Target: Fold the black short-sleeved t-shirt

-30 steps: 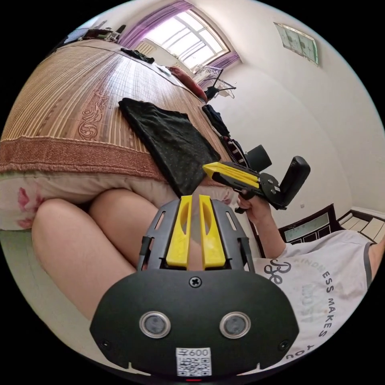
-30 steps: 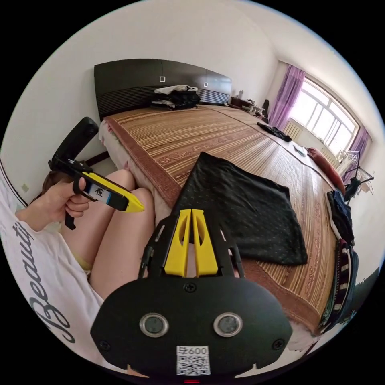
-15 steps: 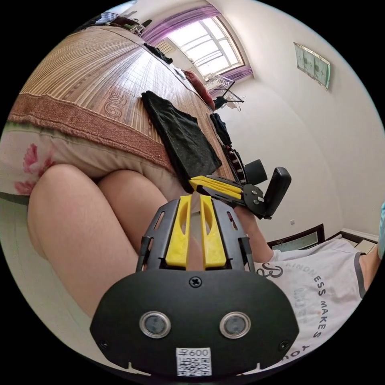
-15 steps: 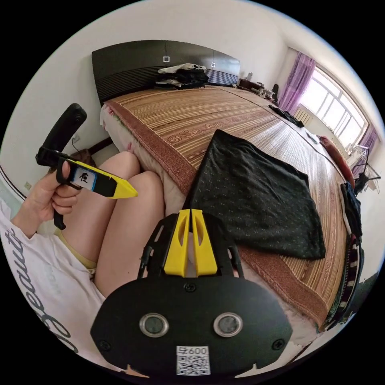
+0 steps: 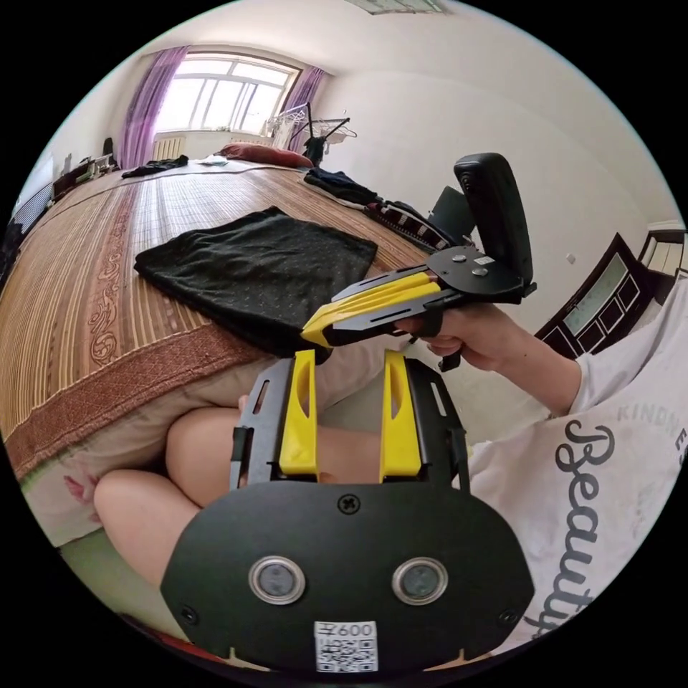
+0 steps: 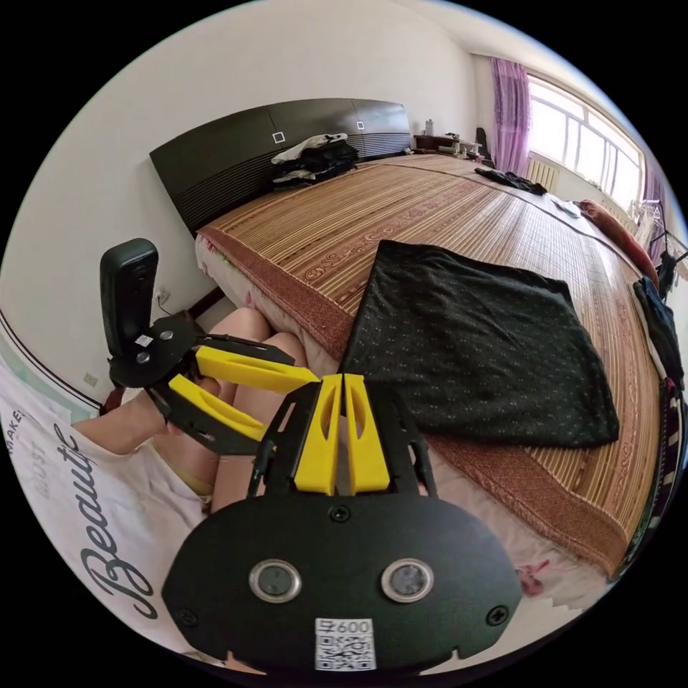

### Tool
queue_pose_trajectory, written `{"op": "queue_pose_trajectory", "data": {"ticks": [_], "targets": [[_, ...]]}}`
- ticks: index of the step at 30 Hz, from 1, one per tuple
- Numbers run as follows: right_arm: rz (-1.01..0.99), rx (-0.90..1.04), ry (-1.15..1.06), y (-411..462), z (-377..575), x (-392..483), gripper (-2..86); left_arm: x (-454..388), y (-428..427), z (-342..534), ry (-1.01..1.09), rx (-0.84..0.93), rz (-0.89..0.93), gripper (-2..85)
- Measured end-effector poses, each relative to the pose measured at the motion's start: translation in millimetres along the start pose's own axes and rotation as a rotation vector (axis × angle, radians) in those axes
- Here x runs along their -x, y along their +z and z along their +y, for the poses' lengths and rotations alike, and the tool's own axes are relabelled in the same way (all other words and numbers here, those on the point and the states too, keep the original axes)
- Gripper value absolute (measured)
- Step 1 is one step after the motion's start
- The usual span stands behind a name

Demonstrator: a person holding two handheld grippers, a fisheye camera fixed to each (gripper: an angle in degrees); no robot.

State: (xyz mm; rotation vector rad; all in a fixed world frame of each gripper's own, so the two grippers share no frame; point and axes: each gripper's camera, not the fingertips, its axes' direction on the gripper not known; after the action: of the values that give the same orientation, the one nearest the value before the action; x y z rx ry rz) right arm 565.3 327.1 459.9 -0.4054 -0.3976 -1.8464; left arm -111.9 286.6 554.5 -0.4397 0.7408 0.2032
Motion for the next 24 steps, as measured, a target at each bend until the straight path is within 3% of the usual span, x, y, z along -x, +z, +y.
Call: {"op": "queue_pose_trajectory", "data": {"ticks": [8,12,15,20,24], "targets": [[-0.033,-0.029,0.024,-4.9,6.2,-31.7,-0.8,28.3,50.5,7.3,0.006,-0.021,-0.005,10.3],[-0.080,-0.096,-0.010,-17.2,10.4,-45.8,-0.9,41.1,86.8,10.6,0.017,0.060,-0.015,7.3],[-0.036,-0.207,0.046,-30.9,18.9,-81.0,-0.9,58.6,103.9,17.8,-0.035,0.042,0.005,4.5],[0.207,-0.313,0.210,-20.1,39.4,-177.6,-0.9,86.5,128.0,30.7,-0.099,-0.011,0.054,1.5],[0.193,-0.271,0.277,-3.0,46.3,-223.1,-0.9,102.2,149.2,41.5,-0.106,-0.050,0.101,0.7]]}}
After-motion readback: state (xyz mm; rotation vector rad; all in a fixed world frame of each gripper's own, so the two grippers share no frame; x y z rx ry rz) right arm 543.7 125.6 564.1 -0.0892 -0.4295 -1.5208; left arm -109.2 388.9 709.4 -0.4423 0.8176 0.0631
